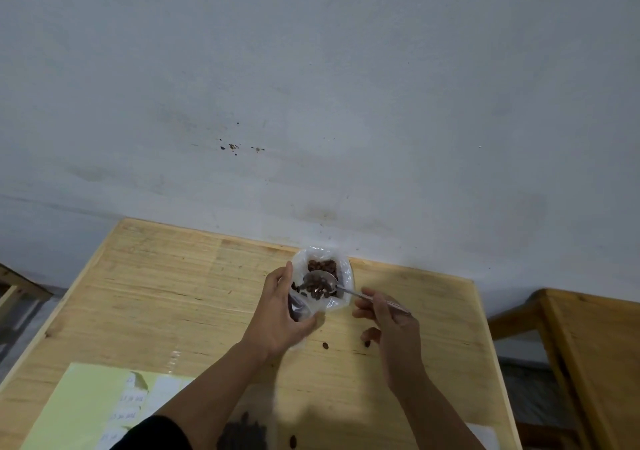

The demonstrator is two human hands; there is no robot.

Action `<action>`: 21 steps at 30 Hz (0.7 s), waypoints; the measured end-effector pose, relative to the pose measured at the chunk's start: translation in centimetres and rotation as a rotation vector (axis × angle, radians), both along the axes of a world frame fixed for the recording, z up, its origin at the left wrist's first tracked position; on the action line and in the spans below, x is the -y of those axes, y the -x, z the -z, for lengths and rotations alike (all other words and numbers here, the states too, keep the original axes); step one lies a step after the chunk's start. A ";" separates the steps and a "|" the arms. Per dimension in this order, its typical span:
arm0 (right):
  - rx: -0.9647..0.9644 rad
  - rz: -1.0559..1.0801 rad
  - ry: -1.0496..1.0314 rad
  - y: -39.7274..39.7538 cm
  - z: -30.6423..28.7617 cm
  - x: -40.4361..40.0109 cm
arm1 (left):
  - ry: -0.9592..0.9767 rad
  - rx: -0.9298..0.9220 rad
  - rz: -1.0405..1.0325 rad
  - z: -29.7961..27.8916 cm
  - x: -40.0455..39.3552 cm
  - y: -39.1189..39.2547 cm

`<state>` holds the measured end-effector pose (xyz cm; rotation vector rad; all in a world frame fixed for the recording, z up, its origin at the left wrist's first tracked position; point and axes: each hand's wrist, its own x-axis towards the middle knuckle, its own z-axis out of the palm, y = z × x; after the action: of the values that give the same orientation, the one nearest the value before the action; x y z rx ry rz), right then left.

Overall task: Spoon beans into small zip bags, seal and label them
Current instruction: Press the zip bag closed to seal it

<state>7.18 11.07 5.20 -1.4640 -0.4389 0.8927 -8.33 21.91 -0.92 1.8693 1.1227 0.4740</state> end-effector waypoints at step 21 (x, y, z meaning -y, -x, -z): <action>0.126 0.355 0.269 -4.6 6.2 3.7 | -0.109 -0.011 -0.070 -1.0 3.0 0.9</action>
<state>11.73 7.36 -0.99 -1.7843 -0.1441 0.5921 -9.28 18.95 0.08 1.9332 1.1937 0.5763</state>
